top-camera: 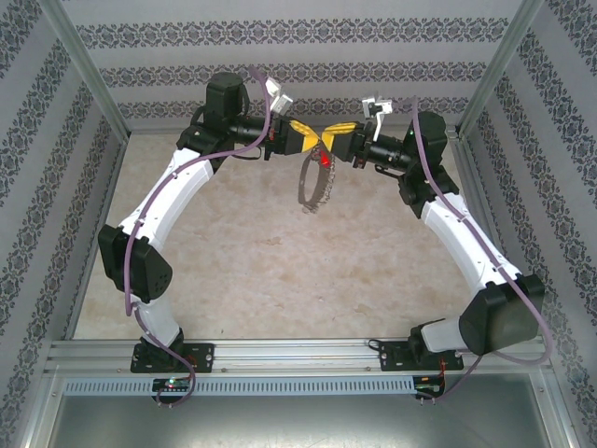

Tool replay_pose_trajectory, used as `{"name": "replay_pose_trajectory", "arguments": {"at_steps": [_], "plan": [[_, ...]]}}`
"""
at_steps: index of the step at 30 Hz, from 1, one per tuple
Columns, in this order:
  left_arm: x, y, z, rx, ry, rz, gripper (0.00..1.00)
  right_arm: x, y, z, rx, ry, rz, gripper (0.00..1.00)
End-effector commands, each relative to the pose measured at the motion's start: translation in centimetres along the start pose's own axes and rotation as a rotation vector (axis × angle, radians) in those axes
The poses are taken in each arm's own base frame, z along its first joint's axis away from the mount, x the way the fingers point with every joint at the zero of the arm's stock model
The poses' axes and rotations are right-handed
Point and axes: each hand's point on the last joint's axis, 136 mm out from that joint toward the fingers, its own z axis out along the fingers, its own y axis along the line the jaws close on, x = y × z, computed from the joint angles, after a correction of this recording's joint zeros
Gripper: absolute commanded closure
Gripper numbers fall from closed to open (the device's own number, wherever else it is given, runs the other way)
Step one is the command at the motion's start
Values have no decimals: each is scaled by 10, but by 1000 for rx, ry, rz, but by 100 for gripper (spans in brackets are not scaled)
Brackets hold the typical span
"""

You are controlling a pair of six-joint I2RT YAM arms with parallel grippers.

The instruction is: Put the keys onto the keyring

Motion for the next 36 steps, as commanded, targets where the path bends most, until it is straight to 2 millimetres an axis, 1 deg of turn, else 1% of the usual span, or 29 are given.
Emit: {"name": "replay_pose_trajectory", "arguments": {"at_steps": [1, 8, 13, 21, 30, 32, 33, 34, 36], "plan": [[-20, -27, -3, 41, -26, 84, 100, -18, 17, -4, -52, -36, -54, 73], [-19, -27, -3, 40, -26, 84, 100, -16, 26, -7, -79, -29, -49, 71], [-20, -27, -3, 37, -26, 88, 100, -10, 25, -7, -88, -17, -33, 69], [-22, -27, -4, 31, -28, 93, 100, -1, 30, -7, -114, 5, -23, 71], [-22, -25, -4, 25, -29, 90, 100, 1, 29, -3, -122, 11, -18, 70], [-22, -25, -3, 23, -30, 88, 100, 1, 29, -3, -123, 13, -19, 68], [-22, -25, -3, 22, -30, 89, 100, 1, 29, -4, -116, 9, -21, 64], [-22, -25, -3, 23, -30, 90, 100, 2, 27, -7, -102, 3, -26, 58], [-22, -25, -3, 26, -30, 90, 100, 5, 25, -14, -73, -3, -35, 54]]}}
